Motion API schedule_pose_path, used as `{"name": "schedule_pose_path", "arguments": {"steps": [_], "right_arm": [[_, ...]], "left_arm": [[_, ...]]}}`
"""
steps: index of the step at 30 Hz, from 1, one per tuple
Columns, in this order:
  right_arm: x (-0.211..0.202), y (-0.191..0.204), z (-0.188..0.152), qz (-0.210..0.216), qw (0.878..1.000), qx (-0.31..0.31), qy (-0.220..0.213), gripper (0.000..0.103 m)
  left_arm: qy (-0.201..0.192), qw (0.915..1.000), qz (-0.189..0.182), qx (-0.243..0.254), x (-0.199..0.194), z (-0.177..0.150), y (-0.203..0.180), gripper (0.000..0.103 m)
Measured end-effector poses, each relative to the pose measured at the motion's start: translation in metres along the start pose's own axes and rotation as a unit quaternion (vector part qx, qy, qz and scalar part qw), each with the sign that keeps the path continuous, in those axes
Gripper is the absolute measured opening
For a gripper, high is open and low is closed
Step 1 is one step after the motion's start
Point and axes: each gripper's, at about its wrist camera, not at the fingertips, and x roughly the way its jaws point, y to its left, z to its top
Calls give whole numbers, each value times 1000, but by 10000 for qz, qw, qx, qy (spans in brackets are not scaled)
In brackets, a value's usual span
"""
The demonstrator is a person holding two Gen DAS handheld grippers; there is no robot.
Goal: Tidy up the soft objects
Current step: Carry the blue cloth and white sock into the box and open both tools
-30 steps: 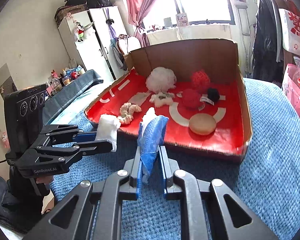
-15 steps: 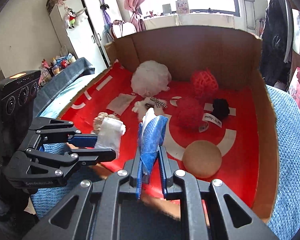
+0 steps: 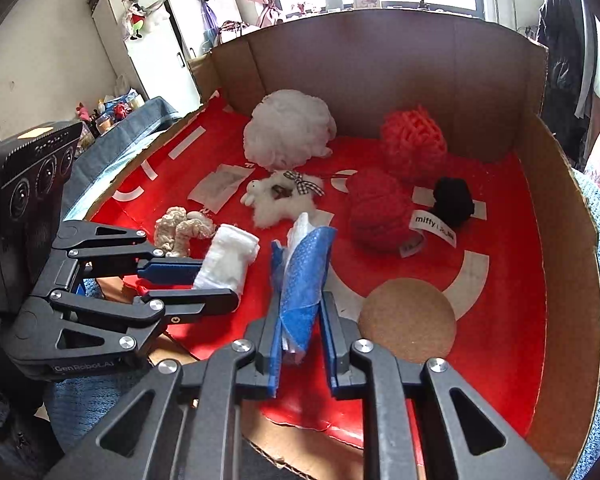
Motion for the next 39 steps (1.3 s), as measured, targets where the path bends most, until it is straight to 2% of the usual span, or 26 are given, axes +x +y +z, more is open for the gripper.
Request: {"name": "schedule_pose_path", "arguments": {"steps": [11,15,32,35,36,37,39], "right_arm": [[2,1,-1,-130,9999,-73,-6,25],[0,2,-2,-194,9997,-143,-18,31],[-7,1,-5,-284,9994,-172,-68,37],[-8,0,-4,-278,9995,-146,-76,40],[-8,0,-4,-276,9995,-139,-79,40],[-8,0,-5,-277,9995,-139,-81,41],[-10,0,-4,-271,9995,-133,-96,41]], "left_arm": [[-39,9999,59,80,-2,-4,-3,19],[-27,10000,50,66,-2,-3,-4,19],[-10,9999,120,50,-6,-2,-4,21],[-14,9999,127,26,-7,-2,-3,29],[-24,9999,131,21,-8,-2,-3,35],[-35,9999,138,13,-8,-2,-3,48],[-97,9998,150,0,-11,-3,-3,55]]}}
